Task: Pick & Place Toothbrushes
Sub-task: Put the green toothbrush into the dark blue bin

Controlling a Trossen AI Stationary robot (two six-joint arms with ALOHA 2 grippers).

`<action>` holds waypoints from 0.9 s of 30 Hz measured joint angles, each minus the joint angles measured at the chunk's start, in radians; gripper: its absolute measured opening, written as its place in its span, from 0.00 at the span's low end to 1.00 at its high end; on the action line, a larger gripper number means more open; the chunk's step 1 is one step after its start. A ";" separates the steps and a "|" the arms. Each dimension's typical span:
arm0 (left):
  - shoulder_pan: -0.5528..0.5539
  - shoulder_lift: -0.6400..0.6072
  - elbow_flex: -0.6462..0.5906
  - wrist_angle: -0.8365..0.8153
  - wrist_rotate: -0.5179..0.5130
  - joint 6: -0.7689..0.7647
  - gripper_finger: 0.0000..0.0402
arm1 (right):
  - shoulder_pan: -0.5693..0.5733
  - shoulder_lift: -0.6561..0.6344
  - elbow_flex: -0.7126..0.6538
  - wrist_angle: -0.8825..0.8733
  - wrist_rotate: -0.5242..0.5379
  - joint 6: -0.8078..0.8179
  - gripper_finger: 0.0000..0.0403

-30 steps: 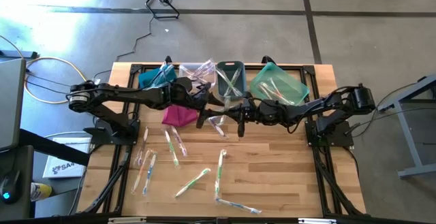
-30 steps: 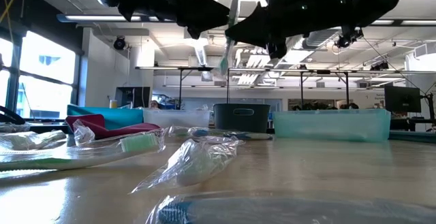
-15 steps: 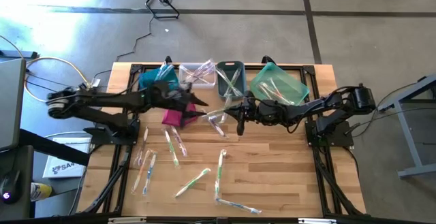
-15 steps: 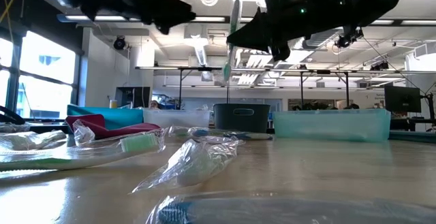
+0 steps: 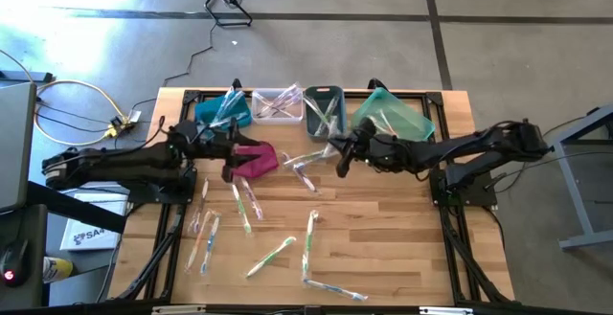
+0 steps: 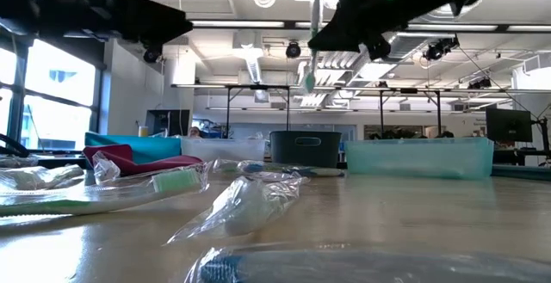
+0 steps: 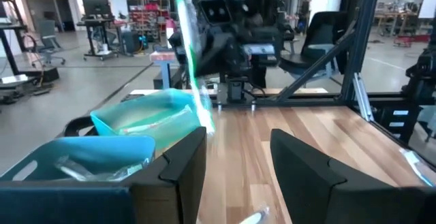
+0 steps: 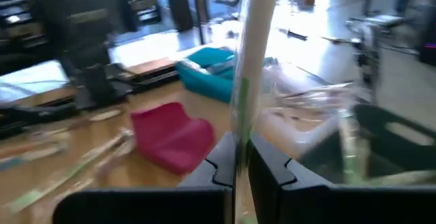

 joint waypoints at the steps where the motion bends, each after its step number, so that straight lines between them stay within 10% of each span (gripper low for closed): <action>1: 0.000 -0.020 -0.007 -0.011 0.000 0.000 0.40 | 0.000 -0.010 0.026 -0.054 0.021 0.007 0.02; 13: -0.002 -0.069 -0.013 -0.060 -0.001 0.001 0.40 | -0.073 -0.044 0.368 -0.817 0.108 0.121 0.02; 27: -0.002 -0.068 -0.013 -0.186 -0.003 0.163 0.40 | -0.154 -0.041 0.416 -0.897 0.037 0.124 0.02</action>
